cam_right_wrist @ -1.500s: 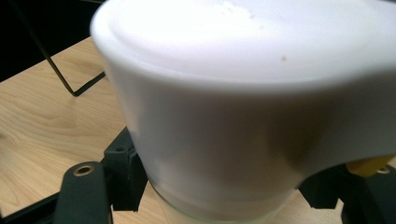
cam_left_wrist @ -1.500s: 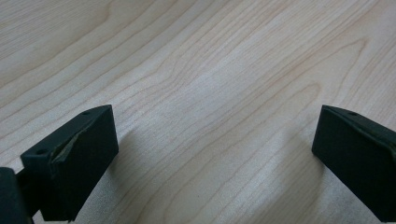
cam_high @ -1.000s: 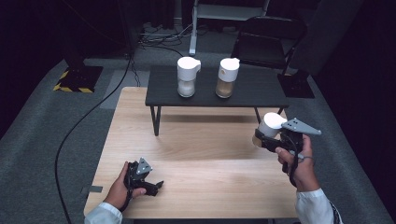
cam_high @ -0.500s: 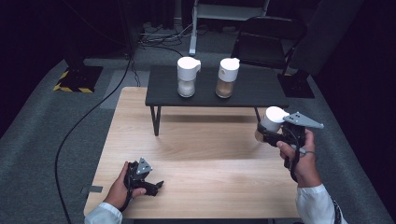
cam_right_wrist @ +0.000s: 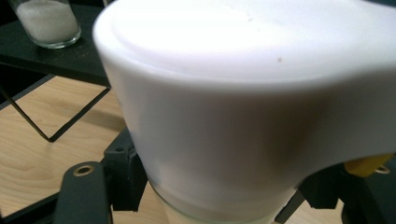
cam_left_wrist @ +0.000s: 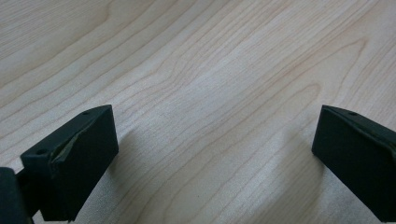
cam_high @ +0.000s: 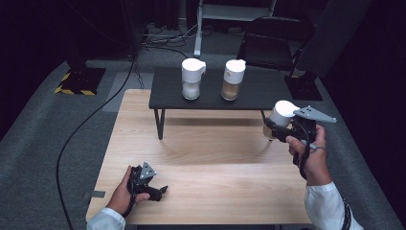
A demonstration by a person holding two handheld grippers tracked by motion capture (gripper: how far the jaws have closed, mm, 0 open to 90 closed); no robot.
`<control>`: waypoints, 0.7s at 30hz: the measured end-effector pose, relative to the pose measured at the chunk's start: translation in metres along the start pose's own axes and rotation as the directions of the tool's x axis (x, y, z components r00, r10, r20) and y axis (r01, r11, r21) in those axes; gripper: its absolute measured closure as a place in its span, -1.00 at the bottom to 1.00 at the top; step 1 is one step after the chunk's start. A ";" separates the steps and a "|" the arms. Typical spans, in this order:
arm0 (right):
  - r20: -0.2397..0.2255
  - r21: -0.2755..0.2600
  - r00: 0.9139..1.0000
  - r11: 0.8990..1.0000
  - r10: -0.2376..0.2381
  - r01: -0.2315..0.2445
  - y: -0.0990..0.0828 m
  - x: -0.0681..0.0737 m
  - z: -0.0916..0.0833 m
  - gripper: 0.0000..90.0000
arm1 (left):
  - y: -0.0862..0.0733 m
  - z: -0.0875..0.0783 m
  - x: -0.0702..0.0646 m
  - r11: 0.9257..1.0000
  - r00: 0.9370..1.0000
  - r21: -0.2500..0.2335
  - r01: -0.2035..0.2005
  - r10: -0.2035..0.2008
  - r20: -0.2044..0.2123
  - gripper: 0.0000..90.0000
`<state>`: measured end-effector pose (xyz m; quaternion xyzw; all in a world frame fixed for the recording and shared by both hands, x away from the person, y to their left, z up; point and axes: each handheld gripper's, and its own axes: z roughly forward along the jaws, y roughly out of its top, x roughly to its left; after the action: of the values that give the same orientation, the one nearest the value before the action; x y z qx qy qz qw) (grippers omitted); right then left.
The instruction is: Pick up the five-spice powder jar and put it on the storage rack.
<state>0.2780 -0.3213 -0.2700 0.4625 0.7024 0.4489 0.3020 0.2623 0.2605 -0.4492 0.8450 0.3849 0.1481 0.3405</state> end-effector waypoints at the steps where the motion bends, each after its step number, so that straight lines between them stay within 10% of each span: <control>1: 0.000 -0.003 1.000 1.000 -0.002 0.002 0.001 0.000 0.000 -0.33 | 0.000 0.000 0.000 1.000 1.000 0.000 0.000 0.000 -0.001 -1.00; 21: 0.029 -0.038 1.000 0.999 -0.004 0.005 0.031 0.006 0.008 -0.33 | 0.000 0.000 0.000 1.000 1.000 0.001 0.000 0.000 0.000 -1.00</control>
<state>0.2940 -0.3079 -0.2445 0.4615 0.6904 0.4548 0.3218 0.2623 0.2604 -0.4491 0.8451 0.3849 0.1482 0.3400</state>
